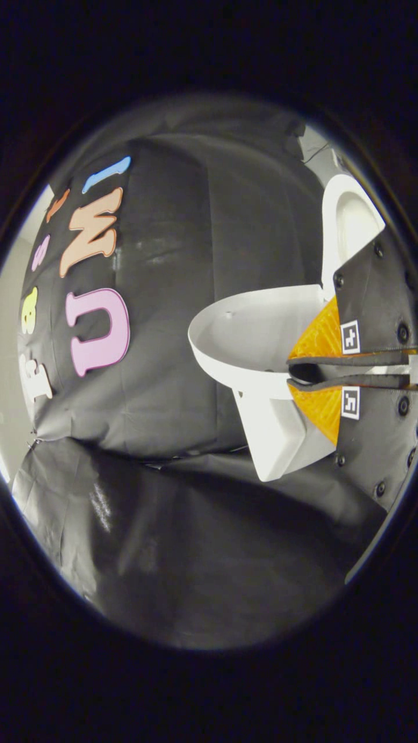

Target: Open the toilet lid.

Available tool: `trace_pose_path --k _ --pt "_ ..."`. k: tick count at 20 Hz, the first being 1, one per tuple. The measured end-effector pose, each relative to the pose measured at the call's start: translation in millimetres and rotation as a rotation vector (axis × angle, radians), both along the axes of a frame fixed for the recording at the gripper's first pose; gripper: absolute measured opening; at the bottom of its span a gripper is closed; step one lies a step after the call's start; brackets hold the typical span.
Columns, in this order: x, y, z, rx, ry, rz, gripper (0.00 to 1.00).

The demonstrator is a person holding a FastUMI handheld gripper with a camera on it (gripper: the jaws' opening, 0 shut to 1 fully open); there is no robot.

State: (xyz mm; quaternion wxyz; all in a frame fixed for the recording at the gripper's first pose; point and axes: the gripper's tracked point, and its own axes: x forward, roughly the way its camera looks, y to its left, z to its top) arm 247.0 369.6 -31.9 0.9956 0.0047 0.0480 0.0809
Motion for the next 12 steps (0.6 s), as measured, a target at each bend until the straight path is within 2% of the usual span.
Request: trace_pose_path --k 3,7,12 --pt "0 -2 -11 -0.103 0.051 -0.005 0.37" --pt "-8 4 14 -0.165 -0.017 0.054 0.53" --pt "-22 -45 56 -0.189 -0.113 -0.024 0.73"
